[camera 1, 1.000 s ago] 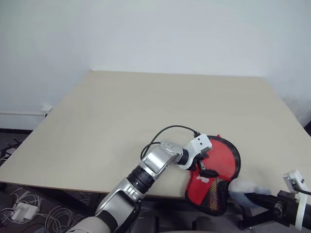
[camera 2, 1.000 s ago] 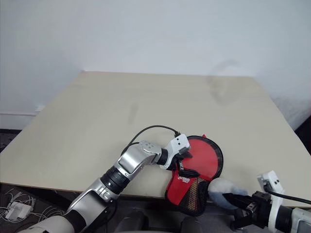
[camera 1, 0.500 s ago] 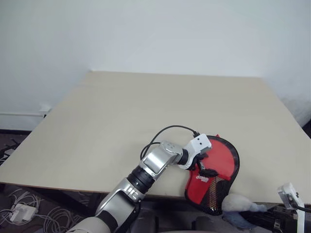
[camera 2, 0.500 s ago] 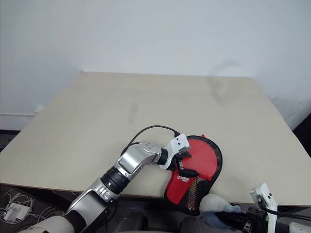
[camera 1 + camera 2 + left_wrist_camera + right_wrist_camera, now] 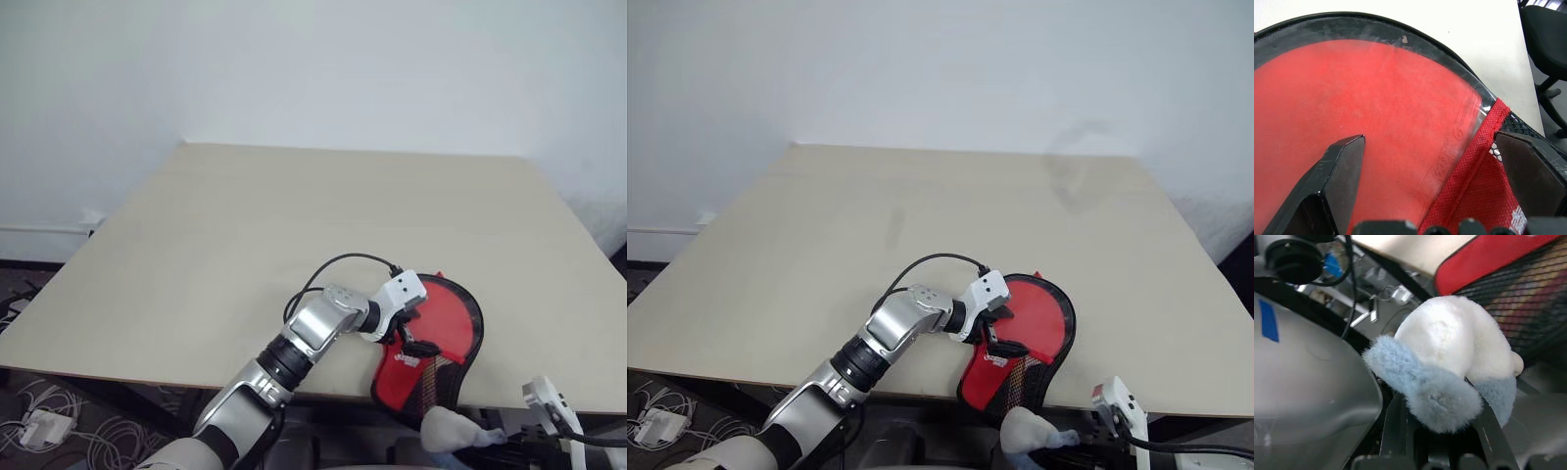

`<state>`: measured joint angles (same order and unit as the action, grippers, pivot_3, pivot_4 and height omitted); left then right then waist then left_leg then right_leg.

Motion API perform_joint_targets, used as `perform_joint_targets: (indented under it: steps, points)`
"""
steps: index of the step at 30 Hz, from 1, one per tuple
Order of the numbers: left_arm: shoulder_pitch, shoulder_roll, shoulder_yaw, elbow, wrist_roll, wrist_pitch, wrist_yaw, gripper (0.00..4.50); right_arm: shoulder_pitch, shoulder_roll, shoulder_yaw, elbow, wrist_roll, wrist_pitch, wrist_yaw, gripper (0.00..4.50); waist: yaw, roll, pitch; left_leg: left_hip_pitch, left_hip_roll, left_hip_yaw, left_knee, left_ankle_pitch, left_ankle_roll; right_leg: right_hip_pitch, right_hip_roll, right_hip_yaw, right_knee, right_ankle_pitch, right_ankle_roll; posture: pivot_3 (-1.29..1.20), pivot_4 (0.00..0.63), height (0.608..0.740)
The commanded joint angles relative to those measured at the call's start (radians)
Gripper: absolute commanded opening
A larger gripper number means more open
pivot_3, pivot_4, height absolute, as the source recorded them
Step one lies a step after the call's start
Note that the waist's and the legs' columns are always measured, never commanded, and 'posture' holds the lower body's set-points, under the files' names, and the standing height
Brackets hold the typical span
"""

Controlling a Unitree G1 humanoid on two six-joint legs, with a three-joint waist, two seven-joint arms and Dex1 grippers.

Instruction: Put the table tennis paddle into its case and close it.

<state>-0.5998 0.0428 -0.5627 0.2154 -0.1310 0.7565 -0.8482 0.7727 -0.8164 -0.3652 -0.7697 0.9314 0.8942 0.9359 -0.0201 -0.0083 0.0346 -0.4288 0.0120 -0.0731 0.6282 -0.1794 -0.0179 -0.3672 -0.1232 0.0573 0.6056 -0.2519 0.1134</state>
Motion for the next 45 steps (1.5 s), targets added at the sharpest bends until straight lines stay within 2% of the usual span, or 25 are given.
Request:
perform_joint_targets:
  steps: [1,3,6,14,15,16,20,27,32,36,43,45]
  points:
    - [0.042,0.021,-0.045,0.082,0.02,0.08,0.0,4.5,-0.039,-0.031,0.077,0.041,-0.078,-0.046,0.025,0.05,0.0,0.0,0.0,0.0,0.0,0.0,0.0,0.0,0.0,0.0,0.0,0.0,0.0,0.0,0.0,0.0,0.0,0.74]
    - [0.04,0.022,-0.043,0.083,0.02,0.08,0.0,4.5,-0.049,-0.041,0.094,0.071,-0.11,-0.077,0.05,0.05,-0.001,-0.001,0.0,0.0,0.0,0.0,0.0,0.0,0.0,0.0,0.0,0.0,0.0,0.0,0.0,0.0,0.0,0.74]
    - [0.038,0.022,-0.039,0.084,0.019,0.082,0.002,4.5,-0.07,-0.043,0.085,0.127,-0.104,-0.105,0.096,1.0,-0.002,-0.002,-0.001,0.0,0.001,-0.001,0.0,0.0,0.0,0.0,0.0,-0.002,0.0,0.0,0.0,0.0,0.0,0.74]
    - [0.028,0.017,-0.035,0.098,0.021,0.076,0.003,4.5,-0.179,-0.049,0.05,0.28,-0.143,-0.181,0.171,3.93,-0.002,-0.002,-0.001,0.0,0.001,-0.001,0.001,0.0,0.0,0.0,0.0,-0.003,-0.001,0.0,0.0,0.0,0.0,0.74]
    - [0.027,0.015,-0.035,0.1,0.022,0.074,0.003,4.5,-0.189,-0.052,0.025,0.247,-0.117,-0.16,0.153,4.31,-0.002,-0.002,-0.001,0.0,0.001,0.0,0.001,0.0,0.0,0.001,0.0,-0.003,-0.001,0.0,0.0,0.0,0.0,0.74]
    - [0.025,0.014,-0.036,0.103,0.023,0.072,0.002,4.5,-0.192,-0.053,-0.001,0.201,-0.091,-0.139,0.13,4.43,-0.001,-0.001,0.0,0.0,0.001,0.0,0.001,0.0,0.0,0.001,0.0,-0.003,0.0,0.0,0.0,0.0,0.0,0.74]
    - [0.017,0.012,-0.035,0.114,0.025,0.063,-0.002,4.5,-0.225,-0.042,-0.066,0.134,-0.007,-0.092,0.077,4.43,0.0,-0.001,0.0,0.0,0.001,-0.001,0.001,0.0,0.0,0.0,-0.001,-0.004,0.0,0.0,0.0,0.0,0.0,0.74]
    - [0.006,0.002,-0.016,0.134,0.02,0.054,0.003,4.5,-0.438,0.006,-0.068,0.201,0.08,-0.028,-0.102,4.43,-0.001,-0.001,0.0,0.0,0.001,-0.001,0.001,0.0,0.0,0.001,-0.001,-0.004,-0.005,0.0,0.0,0.0,0.0,0.74]
    - [0.002,-0.022,0.085,0.145,-0.024,0.007,0.013,4.5,-0.66,0.091,-0.049,0.352,0.044,-0.023,-0.279,4.43,-0.001,0.003,0.0,0.0,0.001,-0.001,-0.001,0.0,0.0,0.005,-0.001,-0.006,-0.015,0.0,0.0,0.0,0.0,0.74]
    - [-0.015,-0.013,0.169,0.124,-0.084,-0.006,-0.017,4.5,-0.78,0.136,-0.049,0.448,0.021,-0.037,-0.362,4.43,-0.001,0.004,0.002,-0.001,0.001,-0.001,-0.001,0.0,0.001,0.005,-0.001,-0.005,-0.014,0.001,0.0,0.0,0.0,0.74]
    - [-0.064,0.084,0.358,0.044,-0.246,0.124,-0.086,4.5,-0.894,0.214,0.032,0.591,-0.099,-0.059,-0.458,4.43,-0.001,0.006,0.007,-0.002,0.0,-0.001,-0.005,0.001,0.002,-0.006,0.001,-0.002,0.003,0.001,-0.001,0.0,0.0,0.74]
    - [-0.053,0.143,0.365,0.003,-0.257,0.131,-0.114,4.5,-0.91,0.225,0.064,0.622,-0.139,-0.058,-0.469,4.43,-0.001,0.007,0.01,-0.002,0.0,-0.001,-0.006,0.003,0.005,-0.007,0.002,-0.002,0.004,0.001,-0.001,0.0,0.0,0.74]
